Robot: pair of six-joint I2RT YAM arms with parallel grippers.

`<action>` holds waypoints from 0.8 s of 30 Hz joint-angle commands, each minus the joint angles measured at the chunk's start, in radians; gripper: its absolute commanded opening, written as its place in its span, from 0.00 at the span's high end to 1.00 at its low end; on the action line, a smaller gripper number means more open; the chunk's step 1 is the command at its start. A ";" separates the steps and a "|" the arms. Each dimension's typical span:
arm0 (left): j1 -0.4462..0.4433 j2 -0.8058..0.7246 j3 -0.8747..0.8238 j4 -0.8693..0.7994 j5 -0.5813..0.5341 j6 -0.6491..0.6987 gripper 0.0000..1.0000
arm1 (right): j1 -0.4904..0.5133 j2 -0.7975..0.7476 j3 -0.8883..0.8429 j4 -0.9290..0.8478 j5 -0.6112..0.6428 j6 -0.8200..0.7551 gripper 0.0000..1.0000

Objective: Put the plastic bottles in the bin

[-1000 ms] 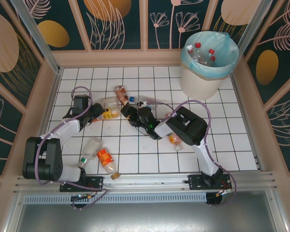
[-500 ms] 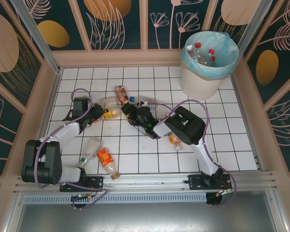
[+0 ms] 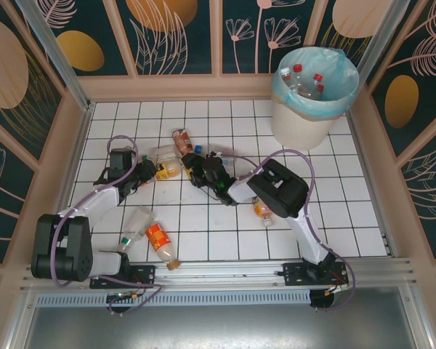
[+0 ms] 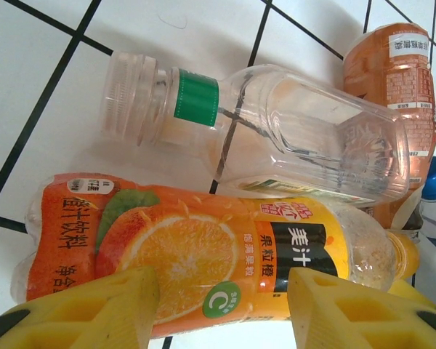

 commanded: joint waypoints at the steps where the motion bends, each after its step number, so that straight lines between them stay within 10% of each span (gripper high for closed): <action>1: 0.008 0.002 -0.028 -0.070 -0.017 0.022 0.48 | 0.006 0.055 0.041 -0.064 0.020 0.053 0.40; 24: 0.008 -0.050 -0.027 -0.076 -0.017 0.018 0.47 | 0.004 0.078 0.006 -0.037 0.019 0.147 0.66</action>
